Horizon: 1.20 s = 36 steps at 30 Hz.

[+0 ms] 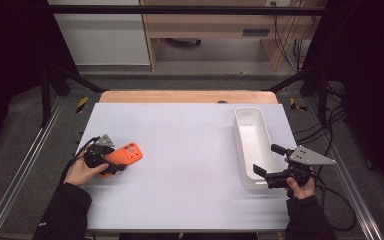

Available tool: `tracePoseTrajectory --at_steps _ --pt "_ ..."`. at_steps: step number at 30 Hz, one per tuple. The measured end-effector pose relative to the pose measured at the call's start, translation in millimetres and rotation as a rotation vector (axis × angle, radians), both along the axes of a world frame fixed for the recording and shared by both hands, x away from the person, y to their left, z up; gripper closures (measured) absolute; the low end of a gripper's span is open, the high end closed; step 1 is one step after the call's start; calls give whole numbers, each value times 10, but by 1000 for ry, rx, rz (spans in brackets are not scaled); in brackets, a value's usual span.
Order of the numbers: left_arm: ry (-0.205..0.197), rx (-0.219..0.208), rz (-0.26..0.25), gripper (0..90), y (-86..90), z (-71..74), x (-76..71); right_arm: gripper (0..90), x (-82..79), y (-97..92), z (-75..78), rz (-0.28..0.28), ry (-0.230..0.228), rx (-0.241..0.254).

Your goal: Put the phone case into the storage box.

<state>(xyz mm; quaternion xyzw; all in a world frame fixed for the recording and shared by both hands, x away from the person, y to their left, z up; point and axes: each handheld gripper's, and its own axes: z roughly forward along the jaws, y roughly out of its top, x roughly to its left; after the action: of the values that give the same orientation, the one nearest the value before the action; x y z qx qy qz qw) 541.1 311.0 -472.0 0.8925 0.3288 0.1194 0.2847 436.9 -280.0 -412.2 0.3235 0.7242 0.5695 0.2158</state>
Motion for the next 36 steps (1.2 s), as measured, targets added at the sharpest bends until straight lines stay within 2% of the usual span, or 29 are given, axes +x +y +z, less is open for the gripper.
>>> tracePoseTrajectory --at_steps 12,21,36 --pt "2 14 -6 137 -23 20 -9 5 -1 -6 4 -1 -3 3" --pt "14 -17 4 141 1 70 -27 5 -3 -11 7 -1 -4 5" --pt "-22 -34 6 142 -30 201 -90 5 -10 -14 15 2 -5 5"
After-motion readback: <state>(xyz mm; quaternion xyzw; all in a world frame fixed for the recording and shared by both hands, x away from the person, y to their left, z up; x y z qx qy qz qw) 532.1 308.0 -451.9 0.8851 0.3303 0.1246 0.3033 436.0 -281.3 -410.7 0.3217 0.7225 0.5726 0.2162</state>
